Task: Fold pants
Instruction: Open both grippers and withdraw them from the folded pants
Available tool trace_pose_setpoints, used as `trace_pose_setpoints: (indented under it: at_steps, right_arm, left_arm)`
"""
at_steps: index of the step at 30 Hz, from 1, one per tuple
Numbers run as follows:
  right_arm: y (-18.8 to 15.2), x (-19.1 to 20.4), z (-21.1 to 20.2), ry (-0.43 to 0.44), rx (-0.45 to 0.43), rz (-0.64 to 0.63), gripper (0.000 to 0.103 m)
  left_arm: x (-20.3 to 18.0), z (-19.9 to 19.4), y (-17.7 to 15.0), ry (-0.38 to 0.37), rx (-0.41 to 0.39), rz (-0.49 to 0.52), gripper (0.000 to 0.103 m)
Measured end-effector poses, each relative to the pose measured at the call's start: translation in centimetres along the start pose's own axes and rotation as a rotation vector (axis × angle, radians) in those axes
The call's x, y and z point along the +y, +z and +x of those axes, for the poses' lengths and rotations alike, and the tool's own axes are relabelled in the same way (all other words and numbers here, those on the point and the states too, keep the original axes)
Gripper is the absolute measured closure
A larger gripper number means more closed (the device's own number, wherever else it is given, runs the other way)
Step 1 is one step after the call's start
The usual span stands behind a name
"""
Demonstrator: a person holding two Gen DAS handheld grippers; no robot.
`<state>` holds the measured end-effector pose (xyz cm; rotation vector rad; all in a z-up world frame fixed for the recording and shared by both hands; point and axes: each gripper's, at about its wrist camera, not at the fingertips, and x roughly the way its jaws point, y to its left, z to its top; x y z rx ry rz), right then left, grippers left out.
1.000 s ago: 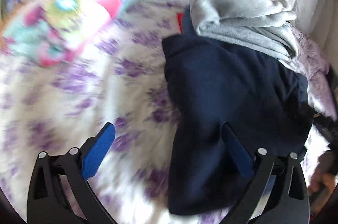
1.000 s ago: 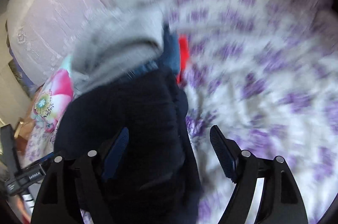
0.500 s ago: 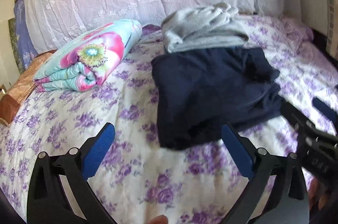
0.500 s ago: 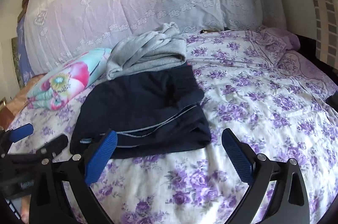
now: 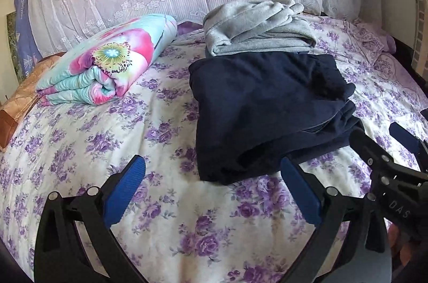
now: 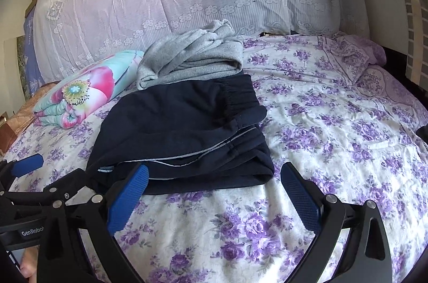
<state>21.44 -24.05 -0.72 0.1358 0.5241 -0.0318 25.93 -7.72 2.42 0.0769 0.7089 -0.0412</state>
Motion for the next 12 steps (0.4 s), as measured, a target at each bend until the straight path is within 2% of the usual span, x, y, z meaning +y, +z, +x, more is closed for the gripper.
trace_pose_setpoints:
  at_steps: [4, 7, 12]
  right_arm:
    - [0.02, -0.13, 0.05, -0.006, -0.001, 0.000, 0.003]
    - [0.02, 0.02, 0.05, -0.003, -0.002, -0.004, 0.003]
    - [-0.10, 0.62, -0.15, -0.009, -0.010, -0.029, 0.003]
  left_arm:
    - [-0.13, -0.19, 0.01, 0.021, -0.016, 0.007, 0.004]
    - [0.12, 0.13, 0.10, -0.007, 0.016, -0.020, 0.004]
    - [0.80, 0.43, 0.08, -0.005, 0.029, -0.053, 0.004]
